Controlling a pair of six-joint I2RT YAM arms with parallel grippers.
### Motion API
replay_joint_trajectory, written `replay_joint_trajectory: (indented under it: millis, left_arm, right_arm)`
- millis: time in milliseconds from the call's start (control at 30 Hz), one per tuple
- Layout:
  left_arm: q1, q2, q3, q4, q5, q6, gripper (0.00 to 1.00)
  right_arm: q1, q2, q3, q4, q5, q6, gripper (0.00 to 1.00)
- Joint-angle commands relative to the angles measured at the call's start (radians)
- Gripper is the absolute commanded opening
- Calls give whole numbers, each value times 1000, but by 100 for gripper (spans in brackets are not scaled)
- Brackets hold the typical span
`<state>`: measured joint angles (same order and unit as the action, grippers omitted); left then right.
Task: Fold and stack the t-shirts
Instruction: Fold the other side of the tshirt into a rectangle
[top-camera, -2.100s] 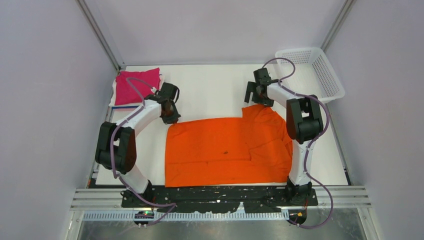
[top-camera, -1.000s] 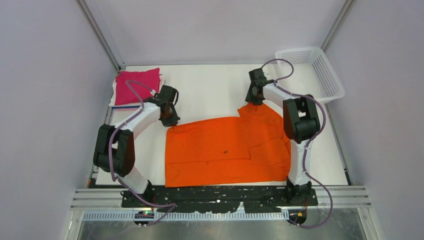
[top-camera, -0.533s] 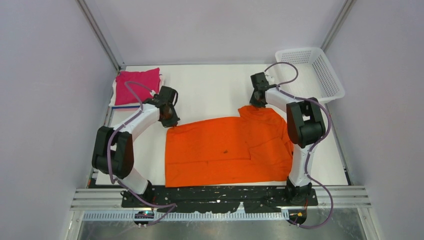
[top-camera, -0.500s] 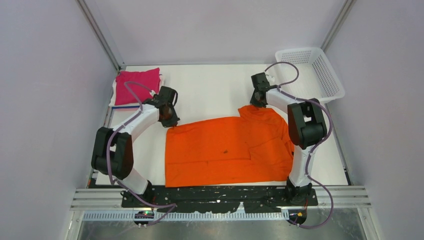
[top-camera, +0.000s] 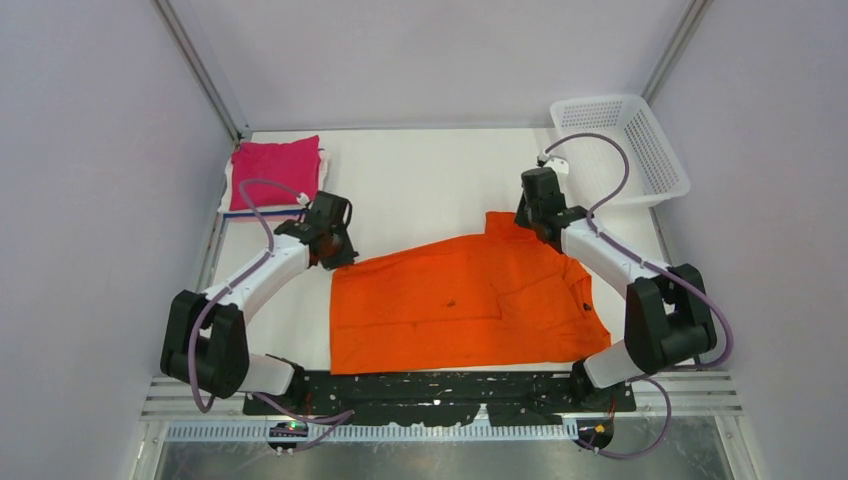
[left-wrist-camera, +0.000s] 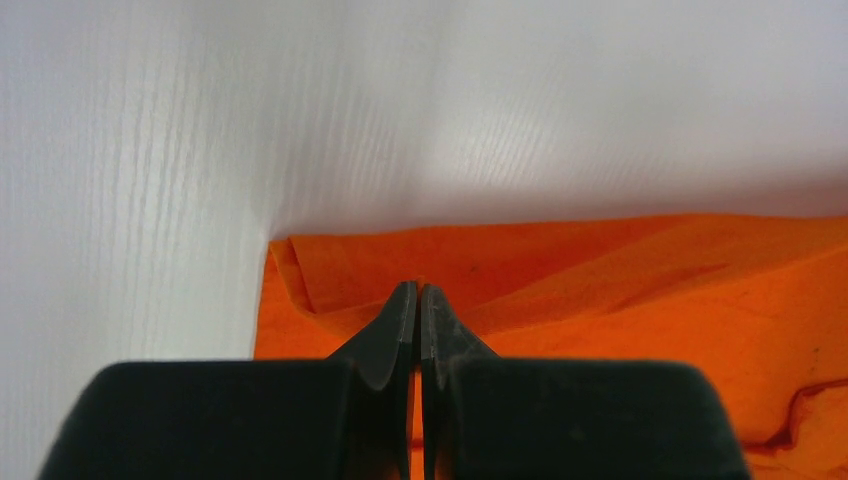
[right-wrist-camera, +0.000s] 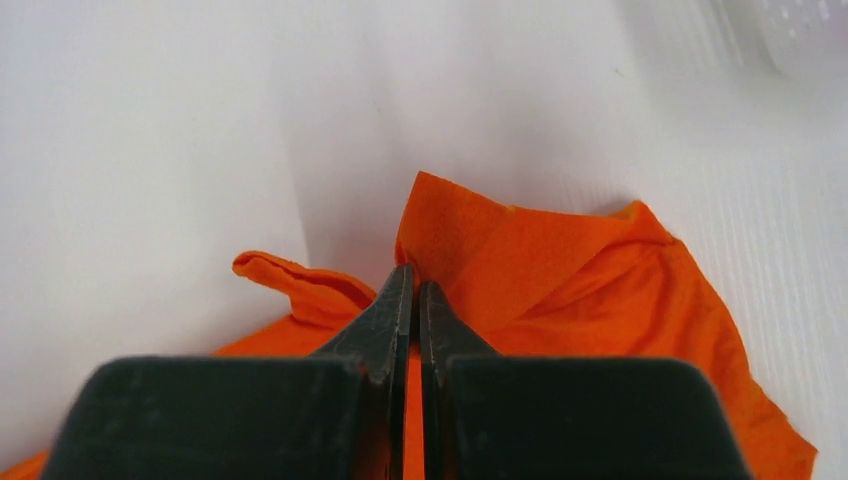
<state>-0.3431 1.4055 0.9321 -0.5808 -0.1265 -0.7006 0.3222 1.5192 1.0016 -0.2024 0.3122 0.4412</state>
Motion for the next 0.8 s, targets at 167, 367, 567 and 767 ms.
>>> replay_joint_trajectory:
  millis: [167,367,567,767]
  left_arm:
    - [-47,-151,-111,27,-20,-22,0]
    - [-59,-220,-161,0,-45,-32,0]
    - [-59,-257,-185,-23,-75,-28,0]
    - [-65,-291,-236,-5,-19,-26,0]
  right_arm:
    - [88,-339,-167,-135,191,43,5]
    - [134,-542,-237,-276,218,81,5]
    - [181,-694,-295,-463,233,125,5]
    - [224,-747,-336,-545,222,159,5]
